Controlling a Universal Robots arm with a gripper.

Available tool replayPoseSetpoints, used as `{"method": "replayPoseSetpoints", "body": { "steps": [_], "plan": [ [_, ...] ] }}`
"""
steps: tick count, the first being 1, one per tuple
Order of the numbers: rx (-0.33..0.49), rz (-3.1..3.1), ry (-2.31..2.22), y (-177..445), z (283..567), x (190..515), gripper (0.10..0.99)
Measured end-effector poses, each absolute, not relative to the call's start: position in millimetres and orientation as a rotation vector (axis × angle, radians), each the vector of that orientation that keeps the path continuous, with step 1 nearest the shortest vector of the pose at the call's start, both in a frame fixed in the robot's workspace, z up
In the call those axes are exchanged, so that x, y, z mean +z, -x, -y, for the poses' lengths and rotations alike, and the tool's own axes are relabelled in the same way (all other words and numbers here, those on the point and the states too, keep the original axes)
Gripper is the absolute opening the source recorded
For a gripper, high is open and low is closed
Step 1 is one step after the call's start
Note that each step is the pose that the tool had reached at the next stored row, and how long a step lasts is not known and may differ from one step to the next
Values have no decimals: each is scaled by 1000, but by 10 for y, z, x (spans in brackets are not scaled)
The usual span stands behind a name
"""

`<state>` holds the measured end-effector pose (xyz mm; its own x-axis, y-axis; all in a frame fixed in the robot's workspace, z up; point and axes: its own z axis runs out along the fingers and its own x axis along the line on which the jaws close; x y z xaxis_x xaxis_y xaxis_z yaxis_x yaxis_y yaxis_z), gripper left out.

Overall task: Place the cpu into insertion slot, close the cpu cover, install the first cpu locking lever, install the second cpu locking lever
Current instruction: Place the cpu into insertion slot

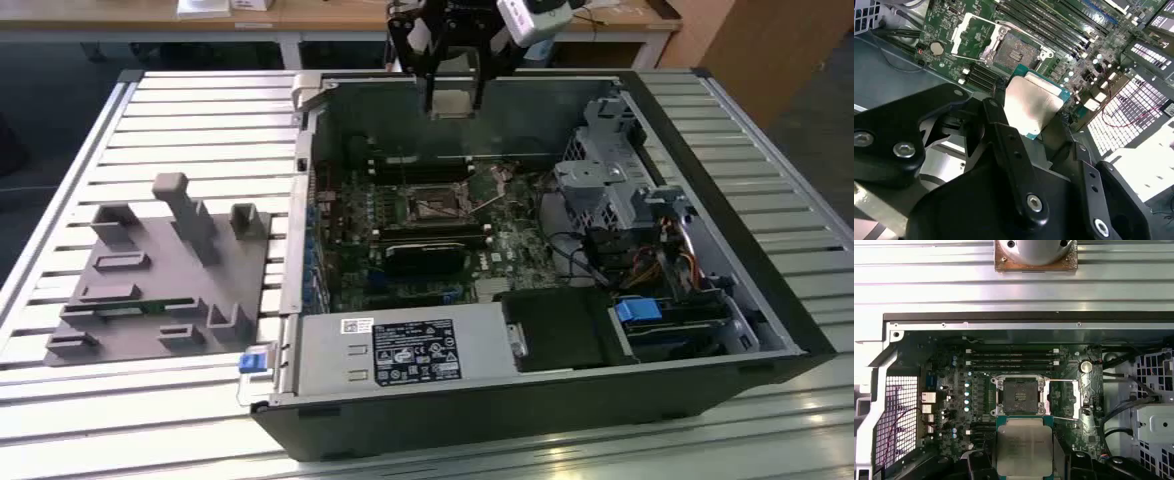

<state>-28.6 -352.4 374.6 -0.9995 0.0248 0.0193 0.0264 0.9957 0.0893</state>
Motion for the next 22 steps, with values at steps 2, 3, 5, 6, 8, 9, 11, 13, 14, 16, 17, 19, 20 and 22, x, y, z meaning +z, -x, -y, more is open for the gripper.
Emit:
{"method": "replayPoseSetpoints", "body": {
  "steps": [2, 3, 5, 6, 8, 9, 11, 13, 14, 16, 17, 19, 20, 22],
  "plan": [
    [-140, 3120, 40, 286, 3524, 3746, 537],
    [-140, 3120, 40, 286, 3524, 3746, 537],
    [-140, 3120, 40, 286, 3524, 3746, 537],
    [-140, 3120, 40, 286, 3524, 3746, 537],
    [-140, 3120, 40, 286, 3524, 3746, 537],
    [-140, 3120, 42, 286, 3524, 3746, 537],
    [-140, 3120, 54, 286, 3524, 3746, 537],
    [-140, 3120, 84, 286, 3524, 3746, 537],
    [-140, 3120, 103, 286, 3524, 3745, 537],
    [-140, 3120, 145, 286, 3524, 3744, 537],
    [-140, 3119, 167, 286, 3524, 3743, 537],
    [-141, 3118, 209, 286, 3523, 3741, 537],
    [-141, 3117, 230, 286, 3523, 3740, 537],
    [-141, 3115, 269, 286, 3523, 3739, 537]
  ]
}}
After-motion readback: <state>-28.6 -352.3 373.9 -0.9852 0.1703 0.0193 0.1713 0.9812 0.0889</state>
